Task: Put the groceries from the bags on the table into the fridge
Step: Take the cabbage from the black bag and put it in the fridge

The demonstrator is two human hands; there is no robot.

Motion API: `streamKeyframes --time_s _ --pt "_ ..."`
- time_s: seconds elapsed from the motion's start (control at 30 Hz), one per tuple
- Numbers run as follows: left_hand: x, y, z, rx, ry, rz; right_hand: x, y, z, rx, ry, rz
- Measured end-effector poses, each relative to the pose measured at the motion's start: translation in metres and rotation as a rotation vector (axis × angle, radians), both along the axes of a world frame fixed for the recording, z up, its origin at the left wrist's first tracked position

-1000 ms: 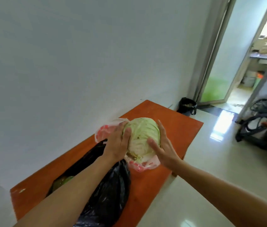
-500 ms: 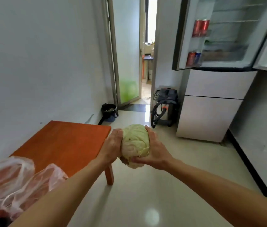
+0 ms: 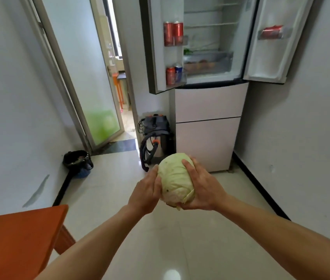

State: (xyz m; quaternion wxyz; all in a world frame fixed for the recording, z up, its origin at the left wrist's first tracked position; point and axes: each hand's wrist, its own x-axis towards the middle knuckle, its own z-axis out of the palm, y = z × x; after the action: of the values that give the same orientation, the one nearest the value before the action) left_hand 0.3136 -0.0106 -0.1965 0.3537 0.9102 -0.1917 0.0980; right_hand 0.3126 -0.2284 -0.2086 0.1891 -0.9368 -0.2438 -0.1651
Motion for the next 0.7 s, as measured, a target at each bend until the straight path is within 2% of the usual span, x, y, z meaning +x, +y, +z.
streamKeyframes --time_s 0.17,0.43,0.7 --pt "0.105 -0.039 -0.003 0.094 -0.018 -0.114 0.075 -0.04 -0.002 0.021 0.001 -0.099" --pt "0.249 -0.13 0.023 0.258 -0.167 -0.342 0.172 -0.125 0.009 0.115 -0.054 -0.301" --pt "0.412 -0.229 0.071 0.413 -0.311 -0.526 0.319 -0.236 0.034 0.158 -0.168 -0.337"
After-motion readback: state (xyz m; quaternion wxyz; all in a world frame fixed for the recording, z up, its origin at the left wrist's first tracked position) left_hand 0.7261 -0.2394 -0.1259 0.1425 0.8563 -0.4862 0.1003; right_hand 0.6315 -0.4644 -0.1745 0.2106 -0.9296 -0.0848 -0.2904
